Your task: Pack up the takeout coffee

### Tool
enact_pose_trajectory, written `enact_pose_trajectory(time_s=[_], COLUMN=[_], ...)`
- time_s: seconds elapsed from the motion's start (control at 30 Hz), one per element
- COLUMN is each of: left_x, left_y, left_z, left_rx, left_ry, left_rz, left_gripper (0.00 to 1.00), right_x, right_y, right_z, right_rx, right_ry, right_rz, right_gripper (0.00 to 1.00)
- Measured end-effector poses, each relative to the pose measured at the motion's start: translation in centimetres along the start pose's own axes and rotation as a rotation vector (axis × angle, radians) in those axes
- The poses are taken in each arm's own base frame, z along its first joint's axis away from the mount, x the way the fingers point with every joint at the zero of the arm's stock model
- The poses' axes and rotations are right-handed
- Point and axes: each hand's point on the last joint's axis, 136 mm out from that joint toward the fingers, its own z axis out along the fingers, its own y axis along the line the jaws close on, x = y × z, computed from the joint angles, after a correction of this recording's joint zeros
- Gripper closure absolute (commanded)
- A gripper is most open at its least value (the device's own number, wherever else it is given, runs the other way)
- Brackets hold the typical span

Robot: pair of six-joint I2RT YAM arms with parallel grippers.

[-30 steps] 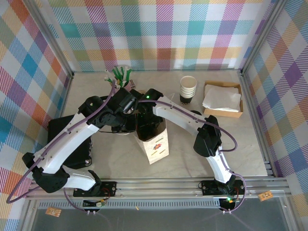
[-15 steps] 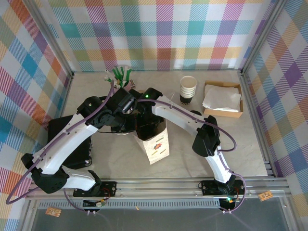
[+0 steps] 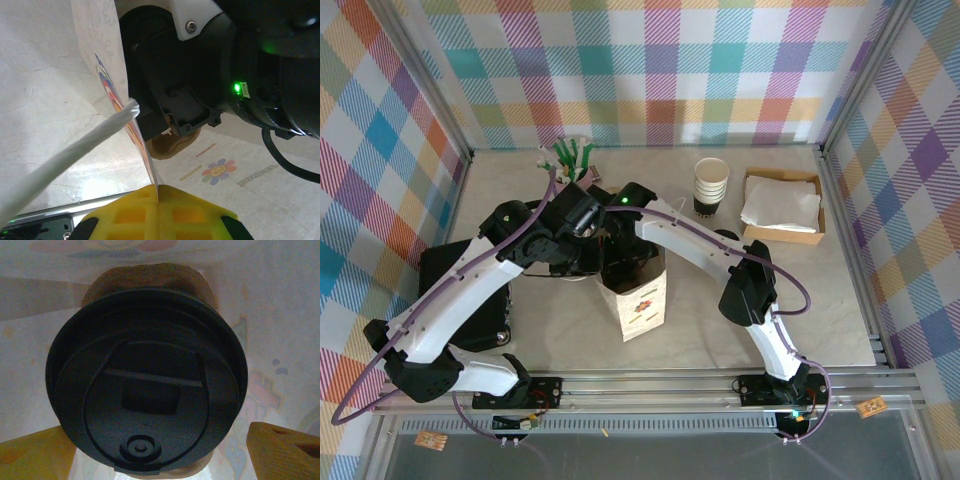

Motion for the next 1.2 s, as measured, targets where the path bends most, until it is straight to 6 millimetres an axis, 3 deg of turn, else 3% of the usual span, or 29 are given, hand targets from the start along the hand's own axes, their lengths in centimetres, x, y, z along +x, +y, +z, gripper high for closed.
enact_pose_trajectory(time_s=[0.7, 1.2], left_x=[1.4, 1.8], left_y=[0.9, 1.5], left_z=[0.1, 0.3], left_rx=[-0.006, -0.012], left_ry=[0.017, 0.023], left_rz=[-0.028, -0.049], left_gripper=[1.0, 1.0], right_x=[1.9, 2.9], right_y=[1.7, 1.7], right_z=[-0.1, 0.3], right_rx=[-0.029, -0.013], right_ry=[0.049, 0.083], right_rz=[-0.009, 0.027], right_gripper=[0.17, 0.27])
